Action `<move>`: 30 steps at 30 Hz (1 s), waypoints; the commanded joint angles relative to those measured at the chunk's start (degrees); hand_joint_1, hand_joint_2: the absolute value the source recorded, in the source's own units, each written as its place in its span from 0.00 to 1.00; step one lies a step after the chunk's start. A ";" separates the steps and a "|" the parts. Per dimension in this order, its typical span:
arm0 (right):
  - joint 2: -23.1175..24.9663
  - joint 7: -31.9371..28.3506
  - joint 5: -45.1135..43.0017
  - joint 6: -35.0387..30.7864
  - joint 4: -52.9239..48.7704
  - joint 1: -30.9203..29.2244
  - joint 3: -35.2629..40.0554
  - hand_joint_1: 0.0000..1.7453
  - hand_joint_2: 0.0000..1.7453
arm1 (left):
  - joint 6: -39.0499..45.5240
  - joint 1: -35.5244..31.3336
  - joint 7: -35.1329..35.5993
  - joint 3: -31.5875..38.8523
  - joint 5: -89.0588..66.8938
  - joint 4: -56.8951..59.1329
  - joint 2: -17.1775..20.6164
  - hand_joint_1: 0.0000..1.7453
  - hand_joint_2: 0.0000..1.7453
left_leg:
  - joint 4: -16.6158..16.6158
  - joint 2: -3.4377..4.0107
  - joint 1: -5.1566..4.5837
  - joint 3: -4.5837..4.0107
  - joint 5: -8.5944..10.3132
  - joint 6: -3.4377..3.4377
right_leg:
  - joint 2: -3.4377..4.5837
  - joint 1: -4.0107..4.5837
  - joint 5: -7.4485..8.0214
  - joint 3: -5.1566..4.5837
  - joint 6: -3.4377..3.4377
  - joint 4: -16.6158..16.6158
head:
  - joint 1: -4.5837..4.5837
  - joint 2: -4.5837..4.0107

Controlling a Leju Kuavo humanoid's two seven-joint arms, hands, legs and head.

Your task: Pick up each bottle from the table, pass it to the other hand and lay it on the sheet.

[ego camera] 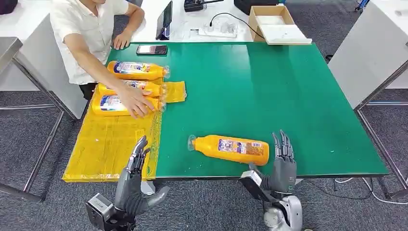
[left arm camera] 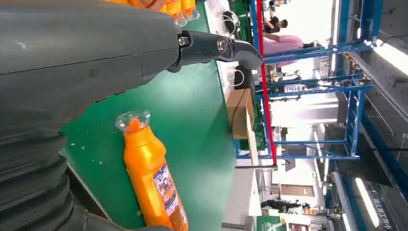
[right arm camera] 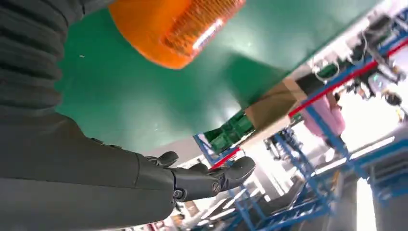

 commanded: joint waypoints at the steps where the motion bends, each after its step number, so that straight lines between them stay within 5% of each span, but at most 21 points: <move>1: -2.69 1.50 0.62 -3.67 8.00 -3.78 4.87 0.00 1.00 | -0.19 -1.92 0.45 -1.05 0.43 3.92 -0.19 0.00 1.00 | -0.10 0.07 0.01 0.25 -0.04 -0.06 | -0.01 0.03 -0.03 0.23 -0.07 -0.08 | 0.02 0.00; 14: -5.34 4.41 1.81 1.72 12.54 -5.76 13.13 0.00 1.00 | -1.22 -2.20 0.49 -3.43 -0.74 3.33 0.52 0.00 1.00 | -0.07 0.09 0.03 0.21 -0.04 -0.05 | 0.02 0.04 -0.02 0.20 -0.06 -0.08 | 0.02 -0.02; 30: -8.36 15.92 8.02 8.47 15.96 -11.68 18.11 0.00 1.00 | -7.19 -2.83 1.36 -3.10 1.57 3.32 -0.02 0.00 1.00 | -0.06 0.05 0.00 0.14 -0.01 -0.04 | -0.01 0.01 -0.01 0.12 -0.04 -0.04 | 0.02 0.00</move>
